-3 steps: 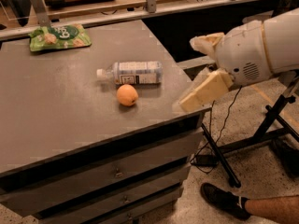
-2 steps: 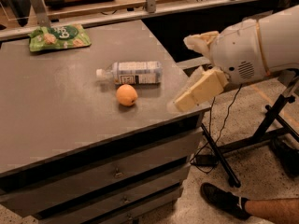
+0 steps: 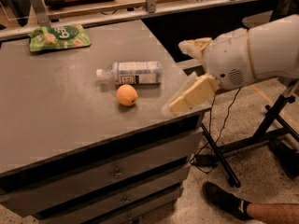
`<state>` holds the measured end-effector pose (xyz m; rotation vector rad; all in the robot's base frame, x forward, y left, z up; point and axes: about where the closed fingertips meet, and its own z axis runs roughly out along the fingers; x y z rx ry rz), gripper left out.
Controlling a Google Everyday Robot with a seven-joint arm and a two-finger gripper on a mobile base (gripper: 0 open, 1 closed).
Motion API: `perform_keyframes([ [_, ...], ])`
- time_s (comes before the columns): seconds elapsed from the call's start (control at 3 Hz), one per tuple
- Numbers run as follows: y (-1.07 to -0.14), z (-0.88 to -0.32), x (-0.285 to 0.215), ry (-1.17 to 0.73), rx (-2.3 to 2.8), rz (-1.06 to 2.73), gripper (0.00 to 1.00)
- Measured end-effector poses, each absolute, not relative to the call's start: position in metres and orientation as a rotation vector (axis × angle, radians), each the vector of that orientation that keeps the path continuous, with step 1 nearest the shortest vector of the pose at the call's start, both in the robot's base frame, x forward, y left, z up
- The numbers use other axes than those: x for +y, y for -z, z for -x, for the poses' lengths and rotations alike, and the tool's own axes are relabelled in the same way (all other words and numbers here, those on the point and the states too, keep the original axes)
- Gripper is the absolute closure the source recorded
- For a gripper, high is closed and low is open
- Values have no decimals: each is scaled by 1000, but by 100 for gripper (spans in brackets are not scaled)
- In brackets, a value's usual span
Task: Move orange near green rice chip bag
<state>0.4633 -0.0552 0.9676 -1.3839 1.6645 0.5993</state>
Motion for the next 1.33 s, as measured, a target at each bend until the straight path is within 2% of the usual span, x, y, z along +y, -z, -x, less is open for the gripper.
perform_keyframes([
  [1.33,-870,-524,6,-855,1577,1463,0],
])
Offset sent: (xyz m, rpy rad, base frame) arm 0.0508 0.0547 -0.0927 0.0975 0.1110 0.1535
